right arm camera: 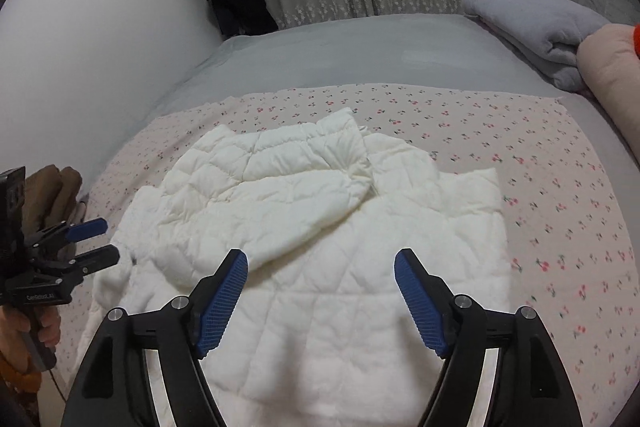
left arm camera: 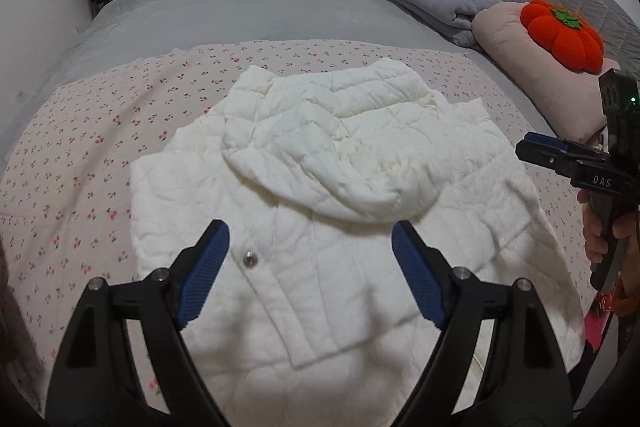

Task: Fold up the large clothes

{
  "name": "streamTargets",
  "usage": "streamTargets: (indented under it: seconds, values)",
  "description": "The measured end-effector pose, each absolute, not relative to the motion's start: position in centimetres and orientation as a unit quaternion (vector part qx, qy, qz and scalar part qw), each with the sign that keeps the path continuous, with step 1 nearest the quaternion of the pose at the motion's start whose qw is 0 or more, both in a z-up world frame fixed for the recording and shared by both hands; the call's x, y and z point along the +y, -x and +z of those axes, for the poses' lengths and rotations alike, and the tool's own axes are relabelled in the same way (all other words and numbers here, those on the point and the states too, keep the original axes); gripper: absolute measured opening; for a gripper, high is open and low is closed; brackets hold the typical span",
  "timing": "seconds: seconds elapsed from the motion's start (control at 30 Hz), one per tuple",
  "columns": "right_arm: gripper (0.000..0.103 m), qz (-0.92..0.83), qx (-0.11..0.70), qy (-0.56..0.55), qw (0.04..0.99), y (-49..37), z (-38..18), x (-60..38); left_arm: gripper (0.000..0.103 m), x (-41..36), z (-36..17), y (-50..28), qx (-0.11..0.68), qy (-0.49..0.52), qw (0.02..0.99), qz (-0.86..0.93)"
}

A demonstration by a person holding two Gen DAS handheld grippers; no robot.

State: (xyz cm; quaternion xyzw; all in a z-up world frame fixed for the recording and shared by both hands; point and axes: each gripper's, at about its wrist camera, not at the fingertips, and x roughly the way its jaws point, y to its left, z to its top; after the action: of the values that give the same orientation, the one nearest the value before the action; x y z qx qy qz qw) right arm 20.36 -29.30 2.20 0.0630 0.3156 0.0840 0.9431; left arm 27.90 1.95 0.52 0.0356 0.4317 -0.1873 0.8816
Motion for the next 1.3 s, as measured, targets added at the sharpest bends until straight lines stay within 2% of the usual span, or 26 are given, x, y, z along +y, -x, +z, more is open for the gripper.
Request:
streamTargets:
  seconds: [0.27, 0.53, 0.87, 1.17, 1.3]
  values:
    - [0.083, 0.096, 0.323, -0.094, 0.937, -10.3, 1.6, -32.3, 0.089, 6.4, 2.1, -19.3, 0.452, -0.005, 0.871, -0.192]
    - [0.084, 0.092, 0.327, -0.133, 0.931, -3.7, -0.1, -35.3, 0.089, 12.0, 0.2, -13.5, 0.473, 0.045, 0.867, -0.149]
    - [0.084, 0.089, 0.352, -0.166, 0.917, 1.7, -4.3, -36.9, 0.089, 16.6, -4.0, -8.1, 0.502, 0.148, 0.844, -0.121]
    - [0.084, 0.115, 0.390, -0.236, 0.882, 4.6, -9.6, -37.4, 0.089, 16.8, -7.4, -5.0, 0.520, 0.238, 0.804, -0.165]
    - [0.084, 0.157, 0.398, -0.276, 0.860, 4.8, -11.1, -37.3, 0.084, 15.6, -8.3, -4.6, 0.528, 0.259, 0.779, -0.216]
